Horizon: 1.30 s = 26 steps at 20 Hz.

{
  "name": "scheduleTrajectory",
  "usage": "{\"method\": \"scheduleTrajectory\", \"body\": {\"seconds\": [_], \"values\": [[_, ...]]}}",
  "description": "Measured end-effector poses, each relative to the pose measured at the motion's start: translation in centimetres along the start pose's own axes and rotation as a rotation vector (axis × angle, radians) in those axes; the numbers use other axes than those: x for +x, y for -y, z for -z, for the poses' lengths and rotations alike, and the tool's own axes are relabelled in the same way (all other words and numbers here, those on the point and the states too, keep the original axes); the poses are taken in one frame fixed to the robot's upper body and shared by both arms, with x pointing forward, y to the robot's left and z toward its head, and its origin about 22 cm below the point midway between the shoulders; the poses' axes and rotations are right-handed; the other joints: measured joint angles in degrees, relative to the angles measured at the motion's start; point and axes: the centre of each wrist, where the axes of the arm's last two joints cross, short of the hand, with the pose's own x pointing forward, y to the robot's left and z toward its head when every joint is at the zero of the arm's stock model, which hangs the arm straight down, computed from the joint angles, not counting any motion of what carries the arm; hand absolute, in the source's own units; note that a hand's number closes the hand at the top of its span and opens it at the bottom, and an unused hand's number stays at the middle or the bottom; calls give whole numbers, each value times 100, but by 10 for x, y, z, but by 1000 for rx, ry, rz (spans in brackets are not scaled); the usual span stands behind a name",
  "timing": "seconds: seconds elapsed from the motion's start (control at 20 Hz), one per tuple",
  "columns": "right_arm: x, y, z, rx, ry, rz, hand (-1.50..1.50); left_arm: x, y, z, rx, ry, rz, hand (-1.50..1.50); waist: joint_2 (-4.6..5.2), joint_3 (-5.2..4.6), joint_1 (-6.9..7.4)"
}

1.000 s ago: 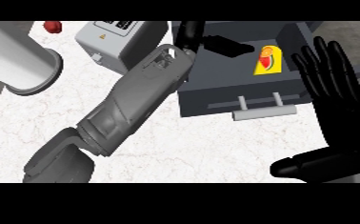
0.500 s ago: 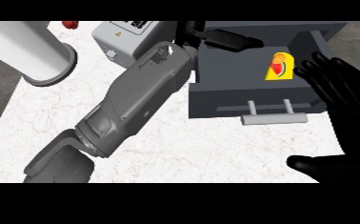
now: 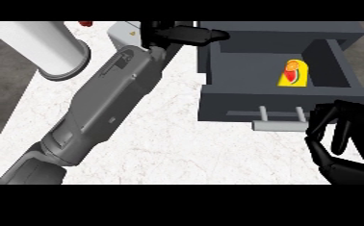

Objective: Pick up the cup, place it into the drawer and close the drawer

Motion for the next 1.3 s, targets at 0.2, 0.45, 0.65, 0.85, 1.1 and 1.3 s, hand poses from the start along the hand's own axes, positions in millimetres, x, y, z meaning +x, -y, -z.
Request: {"method": "scheduleTrajectory", "body": {"seconds": [0.2, 0.45, 0.65, 0.85, 1.1, 1.3], "values": [[2, -5, 1, 37, -47, -85, 150, 3, -32, -20, 48, -14, -19, -150, -12, -2, 71], [-7, -9, 2, 52, -104, -153, 150, 4, -79, -59, 87, -23, -20, -150, 8, -1, 60], [-20, -12, 4, 63, -142, -209, 150, 7, -113, -93, 116, -31, -29, -150, 25, 1, 30], [-30, -16, 10, 135, -155, -359, 150, 13, -138, -118, 117, -40, -41, -150, 37, 2, 58], [-48, -27, 17, 232, -172, -568, 150, 18, -167, -145, 126, -40, -44, -150, 51, 2, 58], [-77, -38, 27, 271, -193, -664, 150, 14, -186, -170, 133, -40, -38, -150, 63, 2, 23]]}}
